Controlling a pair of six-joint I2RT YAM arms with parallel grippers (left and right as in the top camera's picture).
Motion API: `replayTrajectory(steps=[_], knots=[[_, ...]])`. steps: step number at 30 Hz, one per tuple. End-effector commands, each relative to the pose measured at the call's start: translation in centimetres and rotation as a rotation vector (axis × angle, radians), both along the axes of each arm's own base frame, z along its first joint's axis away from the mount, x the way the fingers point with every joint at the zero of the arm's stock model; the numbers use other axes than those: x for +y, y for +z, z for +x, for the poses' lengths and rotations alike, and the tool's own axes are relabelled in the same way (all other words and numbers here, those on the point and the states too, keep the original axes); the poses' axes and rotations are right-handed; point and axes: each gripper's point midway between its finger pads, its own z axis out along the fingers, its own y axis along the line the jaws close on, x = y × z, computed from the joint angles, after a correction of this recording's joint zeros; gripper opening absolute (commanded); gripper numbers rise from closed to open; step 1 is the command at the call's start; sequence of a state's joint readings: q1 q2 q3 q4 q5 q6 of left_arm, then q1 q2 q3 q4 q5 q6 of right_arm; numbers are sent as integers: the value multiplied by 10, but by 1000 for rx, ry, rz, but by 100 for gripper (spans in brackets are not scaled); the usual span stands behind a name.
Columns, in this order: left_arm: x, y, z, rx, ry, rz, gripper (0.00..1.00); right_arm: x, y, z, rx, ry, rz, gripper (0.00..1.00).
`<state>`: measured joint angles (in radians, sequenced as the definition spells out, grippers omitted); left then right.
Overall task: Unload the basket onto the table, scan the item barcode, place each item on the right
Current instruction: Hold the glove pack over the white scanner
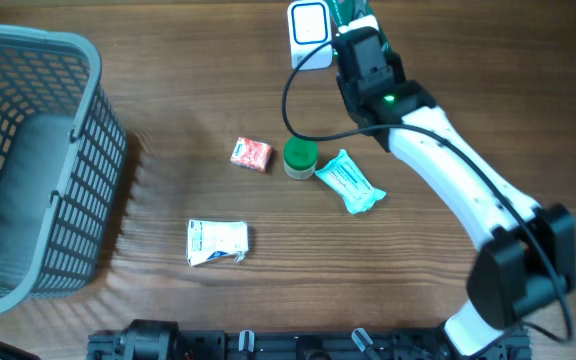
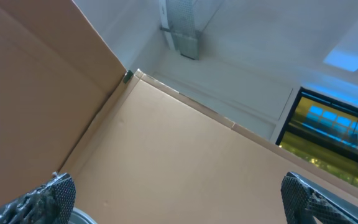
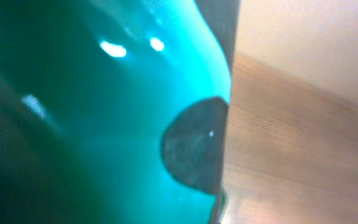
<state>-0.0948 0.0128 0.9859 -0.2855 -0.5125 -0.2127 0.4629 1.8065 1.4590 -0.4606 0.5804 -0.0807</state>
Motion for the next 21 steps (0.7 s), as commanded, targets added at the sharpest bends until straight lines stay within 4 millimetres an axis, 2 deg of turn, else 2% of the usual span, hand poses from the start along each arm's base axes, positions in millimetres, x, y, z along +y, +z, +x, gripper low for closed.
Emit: replayTrajectory(steps=[1,6,8,15,18,21], knots=[[2,-2,-3,-7,16,-13,100,-25,-18,26,-29,-48,-322,4],[5,-5,-2,4,29,-23,100,-13,-45,70,-107,9,-522,4],[7,-7,-1,14,40,-30,100,-9,-58,80,-117,37,-588,4],[6,-21,19,57,46,-30,100,-13,-98,123,-112,2,-755,4],[12,-25,19,62,78,-54,100,-20,-109,128,-89,-16,-767,4],[16,-26,18,60,90,-72,100,-37,-107,129,-83,-61,-772,4]])
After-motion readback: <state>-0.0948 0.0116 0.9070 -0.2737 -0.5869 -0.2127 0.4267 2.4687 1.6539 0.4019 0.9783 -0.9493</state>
